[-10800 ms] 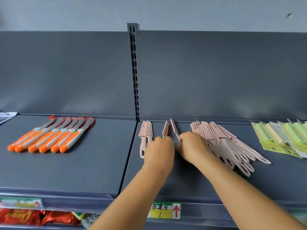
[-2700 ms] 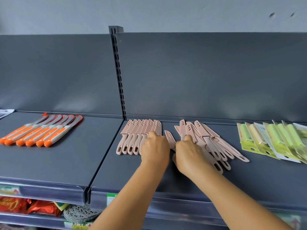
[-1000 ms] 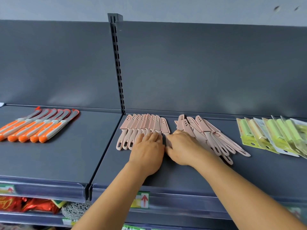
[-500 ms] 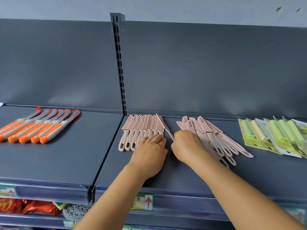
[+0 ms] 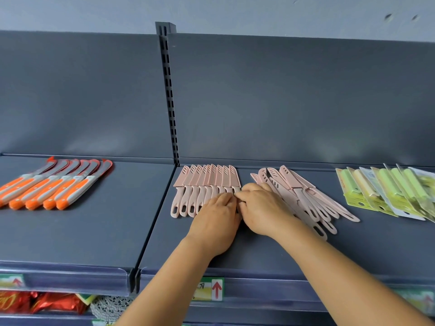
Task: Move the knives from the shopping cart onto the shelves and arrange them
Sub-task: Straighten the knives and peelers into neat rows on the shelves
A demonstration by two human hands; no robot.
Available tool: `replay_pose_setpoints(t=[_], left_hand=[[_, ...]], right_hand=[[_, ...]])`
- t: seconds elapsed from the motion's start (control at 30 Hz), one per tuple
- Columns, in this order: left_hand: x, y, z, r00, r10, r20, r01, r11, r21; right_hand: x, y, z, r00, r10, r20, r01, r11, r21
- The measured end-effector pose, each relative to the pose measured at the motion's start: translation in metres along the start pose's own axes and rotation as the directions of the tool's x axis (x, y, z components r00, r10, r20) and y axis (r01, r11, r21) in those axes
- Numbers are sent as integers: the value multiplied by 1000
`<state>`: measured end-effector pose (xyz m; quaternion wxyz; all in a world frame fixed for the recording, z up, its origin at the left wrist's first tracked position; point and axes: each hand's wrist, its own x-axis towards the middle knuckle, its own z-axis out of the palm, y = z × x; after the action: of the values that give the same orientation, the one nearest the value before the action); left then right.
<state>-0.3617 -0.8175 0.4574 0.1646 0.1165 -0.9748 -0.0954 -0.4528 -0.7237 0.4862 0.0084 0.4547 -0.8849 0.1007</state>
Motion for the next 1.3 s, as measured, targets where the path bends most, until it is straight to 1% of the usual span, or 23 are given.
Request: replay_pose_setpoints(t=[0.1, 0.47, 0.53, 0.6, 0.67, 0.7, 0.77, 0.83, 1.07, 1.13, 1.2, 1.3], left_hand=[[0, 0, 1, 1000, -3, 1, 3, 1000, 12], [0, 0, -2, 1000, -1, 3, 1, 1000, 19], [-1, 1, -3, 1000, 12, 0, -12, 1000, 25], [-1, 3, -5, 999, 44, 17, -44, 998, 52], [0, 5, -7, 996, 80, 51, -84, 993, 85], [1, 5, -7, 993, 94, 64, -100, 990, 99], [3, 4, -7, 990, 117, 82, -126, 984, 125], [4, 4, -6, 989, 122, 88, -133, 981, 138], [6, 6, -4, 991, 91, 94, -103, 987, 122], [6, 6, -5, 992, 90, 89, -99, 989, 111], [6, 6, -4, 993, 88, 83, -96, 990, 102], [5, 6, -3, 994, 82, 77, -89, 992, 92]], right_hand=[[0, 2, 1, 999, -43, 20, 43, 999, 16], [-3, 6, 3, 999, -41, 12, 39, 991, 130], [-5, 7, 2, 1000, -29, -11, 30, 985, 169], [-8, 11, -2, 996, 48, -69, -35, 984, 177], [-15, 18, -8, 979, 175, -100, -164, 980, 114], [-18, 22, -11, 970, 228, -84, -223, 973, 59], [-25, 27, -15, 956, 292, -18, -292, 956, -20], [-27, 29, -16, 949, 315, 5, -315, 948, -41], [-20, 28, -21, 925, 377, -55, -381, 918, -113], [-19, 30, -28, 904, 418, -91, -422, 906, -33], [-16, 30, -34, 886, 453, -103, -437, 888, 141], [-4, 20, -36, 899, 431, -73, -368, 837, 406]])
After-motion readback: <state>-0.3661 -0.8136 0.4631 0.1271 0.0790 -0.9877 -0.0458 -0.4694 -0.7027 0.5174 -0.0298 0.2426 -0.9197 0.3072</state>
